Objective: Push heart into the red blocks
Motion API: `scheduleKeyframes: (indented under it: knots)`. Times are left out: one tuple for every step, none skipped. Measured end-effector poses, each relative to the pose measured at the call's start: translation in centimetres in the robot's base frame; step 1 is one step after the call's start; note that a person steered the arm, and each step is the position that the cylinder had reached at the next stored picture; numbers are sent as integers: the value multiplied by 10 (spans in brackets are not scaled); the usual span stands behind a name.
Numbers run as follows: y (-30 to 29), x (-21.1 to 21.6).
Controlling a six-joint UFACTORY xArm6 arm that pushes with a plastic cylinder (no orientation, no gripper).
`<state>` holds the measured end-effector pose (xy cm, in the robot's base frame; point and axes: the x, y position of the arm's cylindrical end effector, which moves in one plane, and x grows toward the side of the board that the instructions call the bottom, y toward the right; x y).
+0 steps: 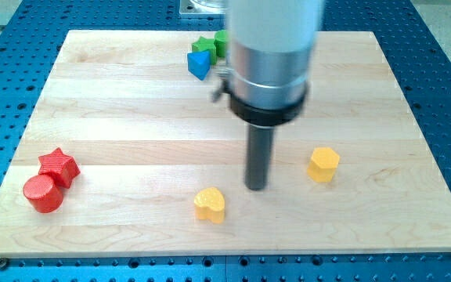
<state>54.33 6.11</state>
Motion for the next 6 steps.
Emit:
scheduleKeyframes:
  knots:
    - [-18,41]
    - [-124,43]
    - [-221,32]
    - [-195,39]
    - [-79,55]
    - [21,21]
